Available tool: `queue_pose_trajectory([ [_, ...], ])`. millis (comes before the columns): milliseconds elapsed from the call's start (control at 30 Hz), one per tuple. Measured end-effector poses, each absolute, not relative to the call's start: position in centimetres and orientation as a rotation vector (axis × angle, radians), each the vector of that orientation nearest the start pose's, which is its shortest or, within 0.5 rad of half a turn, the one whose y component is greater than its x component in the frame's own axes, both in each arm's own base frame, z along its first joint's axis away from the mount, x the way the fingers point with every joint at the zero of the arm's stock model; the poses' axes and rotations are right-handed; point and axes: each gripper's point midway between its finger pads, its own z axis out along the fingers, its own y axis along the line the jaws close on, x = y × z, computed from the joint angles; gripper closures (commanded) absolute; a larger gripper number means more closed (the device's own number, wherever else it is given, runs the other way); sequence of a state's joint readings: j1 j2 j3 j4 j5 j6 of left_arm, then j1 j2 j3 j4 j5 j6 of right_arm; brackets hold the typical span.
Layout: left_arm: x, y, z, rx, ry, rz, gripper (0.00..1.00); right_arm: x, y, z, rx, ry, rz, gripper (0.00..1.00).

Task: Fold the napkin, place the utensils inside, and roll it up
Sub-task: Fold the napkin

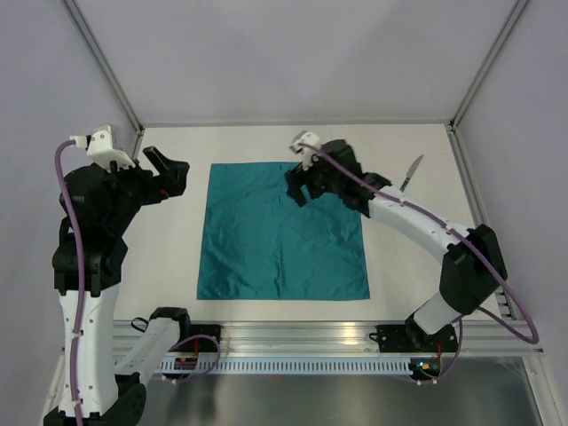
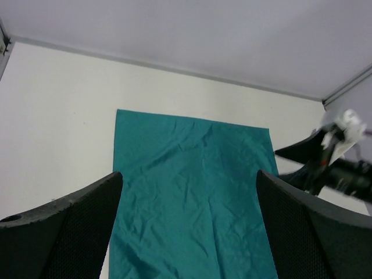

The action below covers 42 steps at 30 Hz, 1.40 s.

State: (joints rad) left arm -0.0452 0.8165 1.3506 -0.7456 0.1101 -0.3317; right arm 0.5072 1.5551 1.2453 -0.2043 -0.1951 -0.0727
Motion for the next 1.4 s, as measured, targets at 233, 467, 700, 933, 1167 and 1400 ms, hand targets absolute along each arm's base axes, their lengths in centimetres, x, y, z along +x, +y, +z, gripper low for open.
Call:
queue_pose_trajectory([
  [233,24.5,-4.5,44.8,-0.156,1.681,-0.380,0.00,28.5,42.0,16.3,-1.159,1.874,0.564,0.23],
  [467,23.0,-4.3,47.1,-0.148,1.625,-0.381,0.00,20.5,51.0,9.9,-1.418,1.825,0.559,0.26],
  [700,22.6,-4.2,46.3,-0.160,1.659,-0.372,0.00,16.6,54.1,6.4,-1.524,1.804,0.536,0.29],
  [933,22.4,-4.1,46.2,-0.162,1.661,-0.370,0.00,14.7,56.3,5.0,-1.557,1.784,0.534,0.31],
  [1167,21.8,-3.8,46.1,-0.175,1.653,-0.356,0.00,14.0,56.8,3.3,-1.580,1.799,0.520,0.34],
  [1400,22.0,-3.8,44.9,-0.183,1.688,-0.351,0.00,14.1,56.6,2.2,-1.579,1.825,0.503,0.45],
])
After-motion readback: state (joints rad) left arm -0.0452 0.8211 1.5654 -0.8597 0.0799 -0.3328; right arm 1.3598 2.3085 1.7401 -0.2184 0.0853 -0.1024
